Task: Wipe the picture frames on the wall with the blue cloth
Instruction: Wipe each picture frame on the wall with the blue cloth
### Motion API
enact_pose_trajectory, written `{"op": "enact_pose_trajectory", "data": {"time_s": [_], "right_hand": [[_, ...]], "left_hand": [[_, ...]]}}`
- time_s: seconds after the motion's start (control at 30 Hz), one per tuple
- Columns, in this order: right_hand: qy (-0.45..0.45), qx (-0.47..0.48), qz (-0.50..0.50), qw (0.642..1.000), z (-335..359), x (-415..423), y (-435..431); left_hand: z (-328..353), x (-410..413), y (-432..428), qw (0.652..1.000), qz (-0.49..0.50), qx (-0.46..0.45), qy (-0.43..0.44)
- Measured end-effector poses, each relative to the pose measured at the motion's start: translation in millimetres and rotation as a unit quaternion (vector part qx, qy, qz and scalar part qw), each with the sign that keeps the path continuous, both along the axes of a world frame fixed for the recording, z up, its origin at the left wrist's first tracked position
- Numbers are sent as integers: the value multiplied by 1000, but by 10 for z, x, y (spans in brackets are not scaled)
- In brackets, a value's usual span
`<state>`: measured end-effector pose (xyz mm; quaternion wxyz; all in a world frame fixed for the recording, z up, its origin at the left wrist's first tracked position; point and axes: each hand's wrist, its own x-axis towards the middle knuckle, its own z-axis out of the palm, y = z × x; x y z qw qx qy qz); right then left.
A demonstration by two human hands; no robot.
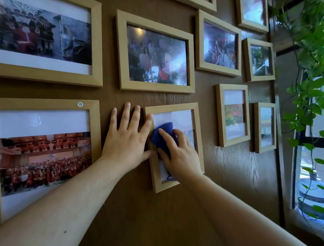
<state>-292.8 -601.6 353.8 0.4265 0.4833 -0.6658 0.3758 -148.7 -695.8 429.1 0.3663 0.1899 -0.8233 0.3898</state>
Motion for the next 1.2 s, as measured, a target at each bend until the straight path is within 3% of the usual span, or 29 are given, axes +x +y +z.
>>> {"op": "enact_pose_trajectory", "data": {"time_s": [0.13,0.3,0.4,0.67,0.9,1.2], "right_hand": [[10,29,-17,999,-62,-142,109],[-109,-7,-54,993,-107,-458,272],[-127,-12,-49,991,-144,-424,260],[11,77,11,997,-207,-88,245],[-86,58,-85,991,-419,-476,545],[15,120,5,993,-630,-27,333]], "left_hand": [[6,-2,11,1000,12,3,-4],[6,-11,-2,1000,17,9,-4],[1,-22,-14,1000,18,6,-1],[-5,-29,-32,1000,12,-6,8],[-4,-31,-25,1000,14,4,4],[-11,-45,-7,1000,16,3,8]]}}
